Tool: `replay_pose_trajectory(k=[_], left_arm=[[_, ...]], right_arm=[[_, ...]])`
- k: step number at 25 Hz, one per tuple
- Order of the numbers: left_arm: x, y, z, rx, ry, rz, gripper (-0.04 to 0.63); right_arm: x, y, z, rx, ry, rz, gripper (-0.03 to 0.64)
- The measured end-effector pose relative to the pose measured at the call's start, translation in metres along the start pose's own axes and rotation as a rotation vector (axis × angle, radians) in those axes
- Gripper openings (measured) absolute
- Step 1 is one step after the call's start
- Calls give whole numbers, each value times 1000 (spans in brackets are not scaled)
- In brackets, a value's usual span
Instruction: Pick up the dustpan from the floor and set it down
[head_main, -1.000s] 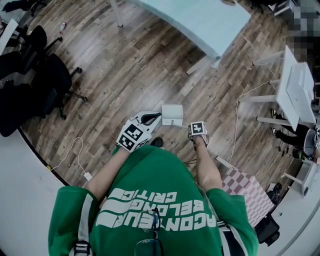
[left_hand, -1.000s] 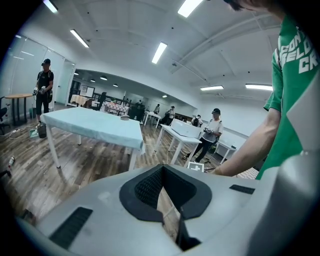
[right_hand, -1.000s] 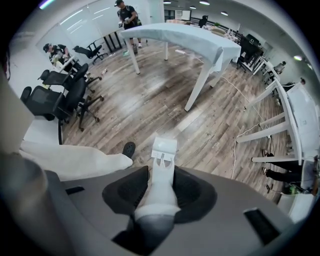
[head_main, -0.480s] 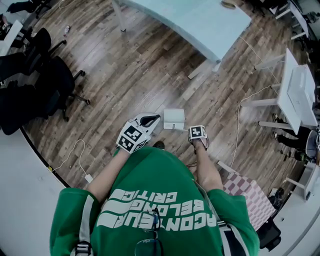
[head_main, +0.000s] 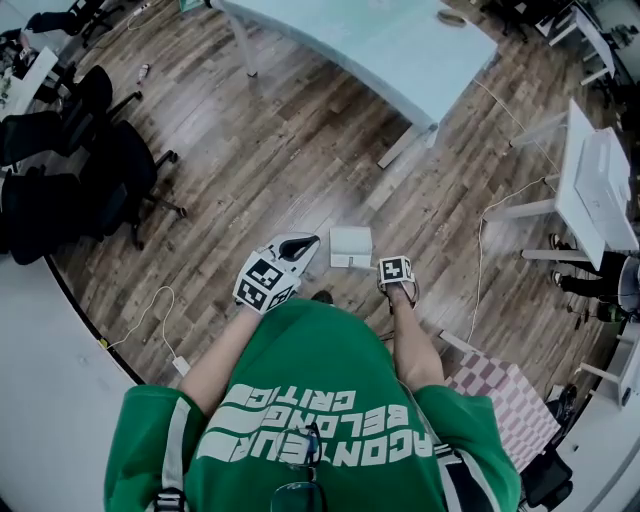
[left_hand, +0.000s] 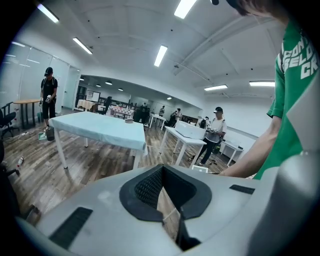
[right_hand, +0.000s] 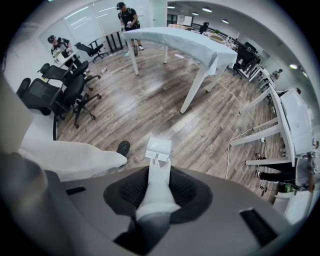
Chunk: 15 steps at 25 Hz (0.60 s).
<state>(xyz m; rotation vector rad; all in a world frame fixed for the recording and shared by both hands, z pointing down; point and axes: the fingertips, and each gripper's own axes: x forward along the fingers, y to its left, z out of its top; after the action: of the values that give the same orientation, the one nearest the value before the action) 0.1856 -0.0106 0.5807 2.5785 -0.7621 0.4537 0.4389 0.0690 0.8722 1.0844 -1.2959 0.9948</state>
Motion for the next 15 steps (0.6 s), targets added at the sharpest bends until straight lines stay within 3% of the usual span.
replay_pose_trajectory(k=[9, 15], left_arm=[[-23, -20, -8, -46, -33, 84, -6], [-49, -28, -5, -67, -72, 141, -6]], right_arm=[[-36, -2, -24, -48, -123, -20, 115], [-86, 14, -15, -86, -319, 33, 115]])
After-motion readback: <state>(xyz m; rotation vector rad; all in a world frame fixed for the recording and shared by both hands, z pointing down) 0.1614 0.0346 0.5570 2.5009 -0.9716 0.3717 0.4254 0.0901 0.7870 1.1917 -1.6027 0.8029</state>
